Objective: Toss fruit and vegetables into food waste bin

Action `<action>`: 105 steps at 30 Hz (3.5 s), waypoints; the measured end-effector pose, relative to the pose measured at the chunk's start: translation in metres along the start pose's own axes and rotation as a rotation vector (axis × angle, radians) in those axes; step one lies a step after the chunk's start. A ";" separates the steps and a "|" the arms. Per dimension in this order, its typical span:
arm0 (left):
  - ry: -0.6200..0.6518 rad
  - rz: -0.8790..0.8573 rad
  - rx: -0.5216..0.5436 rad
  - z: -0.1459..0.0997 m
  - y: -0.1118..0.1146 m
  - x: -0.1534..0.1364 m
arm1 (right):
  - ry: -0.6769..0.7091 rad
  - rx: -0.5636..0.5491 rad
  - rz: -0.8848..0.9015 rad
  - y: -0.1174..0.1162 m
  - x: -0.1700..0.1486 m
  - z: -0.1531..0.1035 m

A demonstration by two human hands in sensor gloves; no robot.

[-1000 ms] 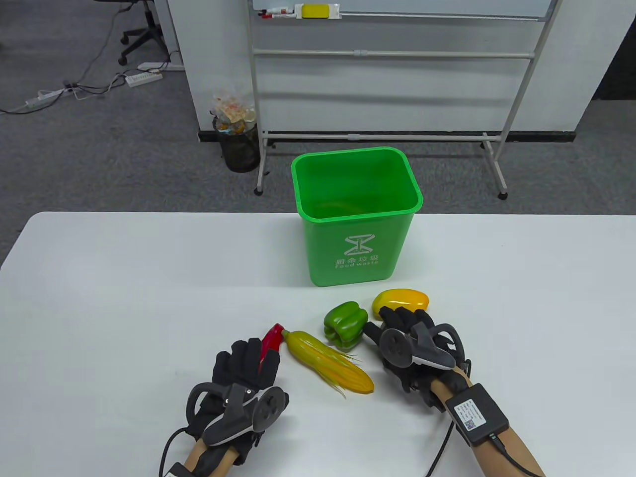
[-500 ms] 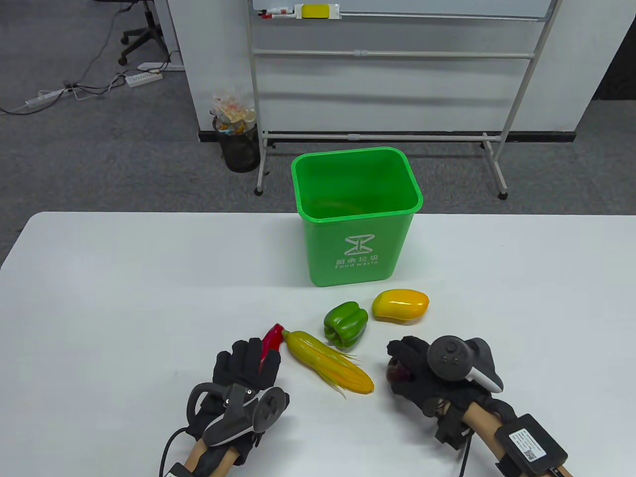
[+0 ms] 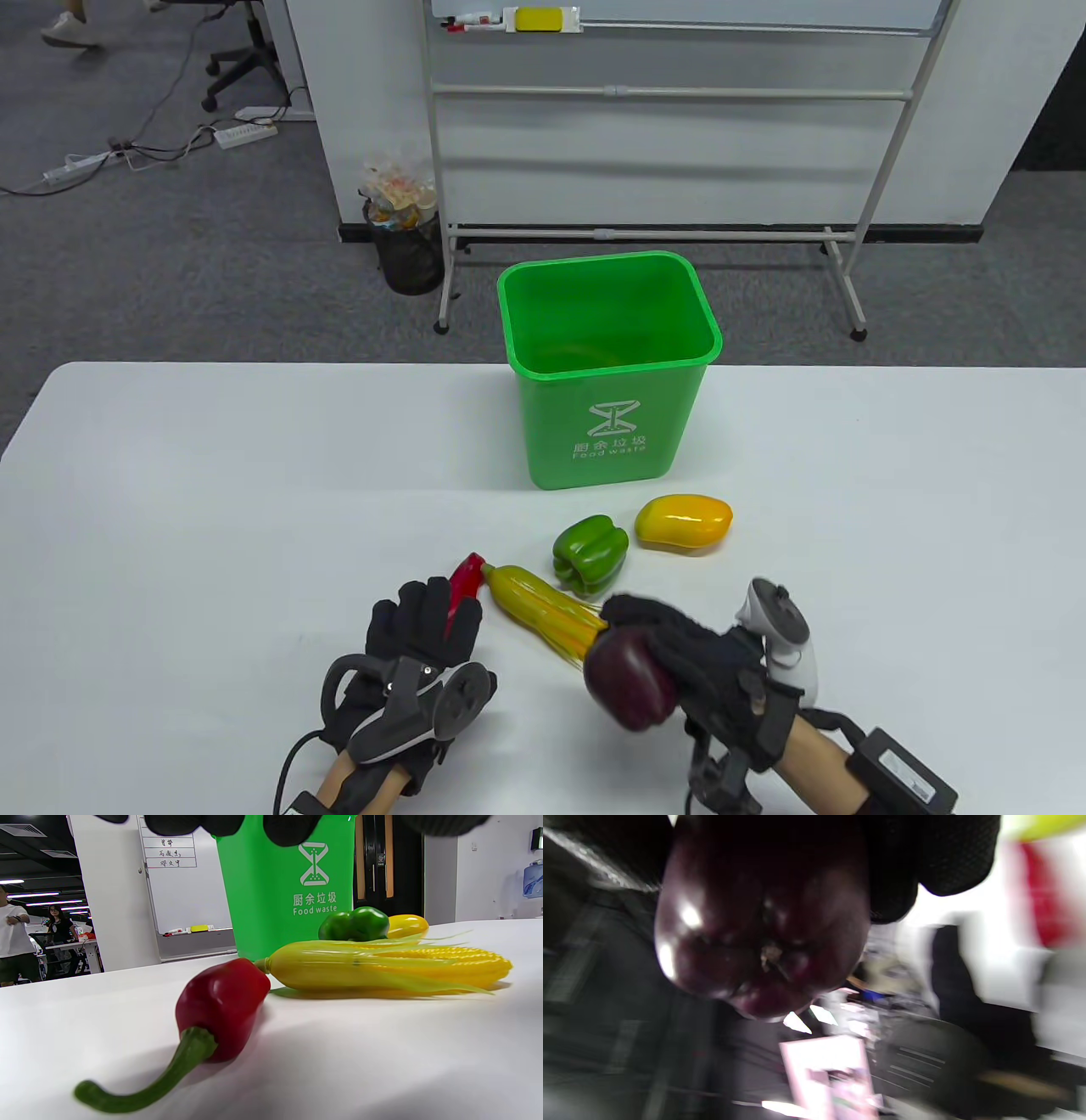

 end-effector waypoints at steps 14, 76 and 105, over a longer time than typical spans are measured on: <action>-0.007 -0.005 -0.001 -0.003 0.000 -0.003 | -0.206 -0.386 -0.255 0.083 0.020 0.055; -0.601 -0.210 -0.485 0.084 0.069 -0.057 | -0.230 0.087 -1.835 0.104 0.026 -0.131; 0.561 -1.560 -0.230 0.096 -0.025 0.099 | -0.233 0.169 -1.805 0.092 0.015 -0.132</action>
Point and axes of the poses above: the tracker on the back of each hand, its own x axis roughly to the thumb side, its own z axis roughly from the wrist to the fingertips, y = z × x, the point moved 3 cm from there along z, roughly from the wrist to the fingertips, and after that the axes turned 14 degrees about y, right-handed, at the moved point
